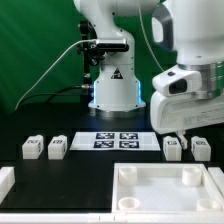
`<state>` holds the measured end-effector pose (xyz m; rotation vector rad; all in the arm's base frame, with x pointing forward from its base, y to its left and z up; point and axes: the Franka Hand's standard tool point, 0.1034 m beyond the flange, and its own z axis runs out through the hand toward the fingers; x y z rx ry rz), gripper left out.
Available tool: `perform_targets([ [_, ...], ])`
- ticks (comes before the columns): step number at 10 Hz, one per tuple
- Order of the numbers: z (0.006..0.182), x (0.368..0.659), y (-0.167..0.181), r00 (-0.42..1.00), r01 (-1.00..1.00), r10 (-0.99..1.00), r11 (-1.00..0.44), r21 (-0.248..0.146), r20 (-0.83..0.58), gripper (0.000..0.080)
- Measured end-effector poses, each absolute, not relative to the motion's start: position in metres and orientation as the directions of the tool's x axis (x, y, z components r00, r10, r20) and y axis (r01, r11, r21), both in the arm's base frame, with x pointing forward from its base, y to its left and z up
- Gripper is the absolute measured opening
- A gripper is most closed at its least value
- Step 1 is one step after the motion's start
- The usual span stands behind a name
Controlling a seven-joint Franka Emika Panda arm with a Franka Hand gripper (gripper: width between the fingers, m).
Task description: Assemble one leg
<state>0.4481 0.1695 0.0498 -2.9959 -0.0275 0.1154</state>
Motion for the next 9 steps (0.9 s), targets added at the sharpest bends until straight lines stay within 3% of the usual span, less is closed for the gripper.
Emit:
perform_targets([
  [5,0.048,0.439,0.177,0.989,-0.042,-0.024,-0.991,-0.128,-0.145,0.0649],
  [7,0.041,0.412,0.187,0.916,-0.057,-0.026,-0.996,-0.068,-0.4,0.0649],
  [9,0.032,0.396,0.185,0.834,-0.011,0.023,-0.998,-0.057,-0.551,0.0649],
])
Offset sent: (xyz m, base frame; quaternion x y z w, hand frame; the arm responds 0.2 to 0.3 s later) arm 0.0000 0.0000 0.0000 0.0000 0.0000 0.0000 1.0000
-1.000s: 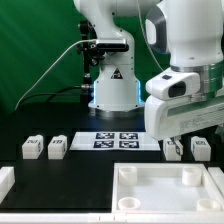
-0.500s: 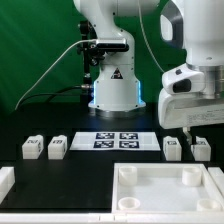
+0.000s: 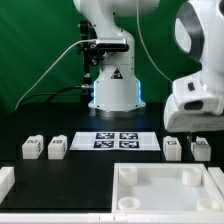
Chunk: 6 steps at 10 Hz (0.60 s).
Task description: Assemble one leg
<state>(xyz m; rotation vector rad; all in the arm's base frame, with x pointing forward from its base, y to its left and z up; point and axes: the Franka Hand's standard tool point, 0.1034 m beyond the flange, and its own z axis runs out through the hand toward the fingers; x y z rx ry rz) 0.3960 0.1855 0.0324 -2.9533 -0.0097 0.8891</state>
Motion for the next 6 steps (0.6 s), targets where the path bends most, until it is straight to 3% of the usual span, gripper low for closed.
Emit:
perform_targets([
  [3,0.032,0.391,0.183,0.652,0.001,0.036,-0.999,-0.047,-0.757,0.0649],
  [6,0.023,0.389,0.185,0.65,0.0,0.036,-0.999,-0.048,-0.759,0.0649],
])
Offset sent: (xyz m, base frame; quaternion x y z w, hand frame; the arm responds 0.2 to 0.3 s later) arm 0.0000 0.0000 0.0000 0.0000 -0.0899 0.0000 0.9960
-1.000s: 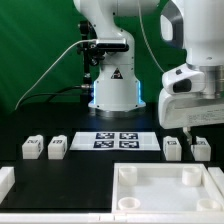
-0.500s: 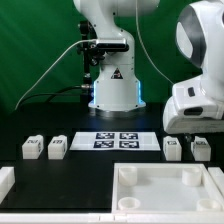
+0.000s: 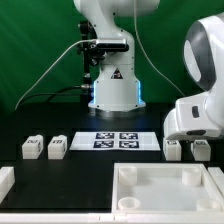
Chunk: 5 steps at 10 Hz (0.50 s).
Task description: Assemble one leg
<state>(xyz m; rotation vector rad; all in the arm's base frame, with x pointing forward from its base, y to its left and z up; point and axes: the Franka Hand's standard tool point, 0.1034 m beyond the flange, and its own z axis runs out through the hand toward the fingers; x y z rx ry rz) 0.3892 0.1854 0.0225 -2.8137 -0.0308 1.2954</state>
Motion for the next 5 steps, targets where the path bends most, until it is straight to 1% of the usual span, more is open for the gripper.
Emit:
perform_targets([
  [2,0.012,0.38,0.186,0.65,0.001,0.037,-0.999,-0.047,-0.759,0.0649],
  [5,0.01,0.374,0.186,0.642,0.003,0.034,-0.999,-0.042,-0.766,0.0649],
])
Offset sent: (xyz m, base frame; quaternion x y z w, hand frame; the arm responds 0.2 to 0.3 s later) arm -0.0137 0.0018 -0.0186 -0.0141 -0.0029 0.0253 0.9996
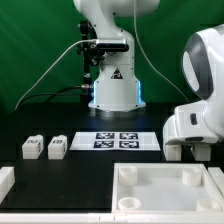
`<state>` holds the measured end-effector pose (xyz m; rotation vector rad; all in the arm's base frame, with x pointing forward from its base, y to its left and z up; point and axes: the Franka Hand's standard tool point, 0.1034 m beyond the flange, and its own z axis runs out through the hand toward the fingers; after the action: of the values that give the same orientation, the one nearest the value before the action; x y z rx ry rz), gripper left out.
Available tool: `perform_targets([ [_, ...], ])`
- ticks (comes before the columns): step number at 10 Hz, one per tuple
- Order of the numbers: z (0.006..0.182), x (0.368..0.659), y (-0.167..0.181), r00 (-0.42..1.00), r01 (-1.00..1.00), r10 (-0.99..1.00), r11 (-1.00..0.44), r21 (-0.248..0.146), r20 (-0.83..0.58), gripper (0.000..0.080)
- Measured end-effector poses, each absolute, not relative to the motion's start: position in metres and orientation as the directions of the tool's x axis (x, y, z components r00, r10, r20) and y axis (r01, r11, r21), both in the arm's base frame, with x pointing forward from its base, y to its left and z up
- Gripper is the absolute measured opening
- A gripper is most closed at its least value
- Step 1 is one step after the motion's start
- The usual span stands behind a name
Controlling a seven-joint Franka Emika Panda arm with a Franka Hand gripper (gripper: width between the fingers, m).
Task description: Assemble one leg
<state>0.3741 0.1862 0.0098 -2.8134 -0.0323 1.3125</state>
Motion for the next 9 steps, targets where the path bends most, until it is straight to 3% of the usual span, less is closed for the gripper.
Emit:
perform_targets([
  [1,0.0097,0.374,0.1862,0.642,0.003,0.034,-0.999,-0.042,-0.766,0.0538],
  [2,0.0097,0.374,0.1862,0.642,0.003,0.034,-0.999,-0.042,-0.766,0.0372],
  [3,0.0098,0.374,0.1862,0.642,0.003,0.034,-0.999,-0.042,-0.766,0.0372],
  [4,0.0098,0.374,0.1862,0.642,0.003,0.034,-0.999,-0.042,-0.766,0.0288],
  [9,0.0098,0.3739,0.1862,0.642,0.003,0.034,-0.999,-0.042,-0.766,0.0288],
])
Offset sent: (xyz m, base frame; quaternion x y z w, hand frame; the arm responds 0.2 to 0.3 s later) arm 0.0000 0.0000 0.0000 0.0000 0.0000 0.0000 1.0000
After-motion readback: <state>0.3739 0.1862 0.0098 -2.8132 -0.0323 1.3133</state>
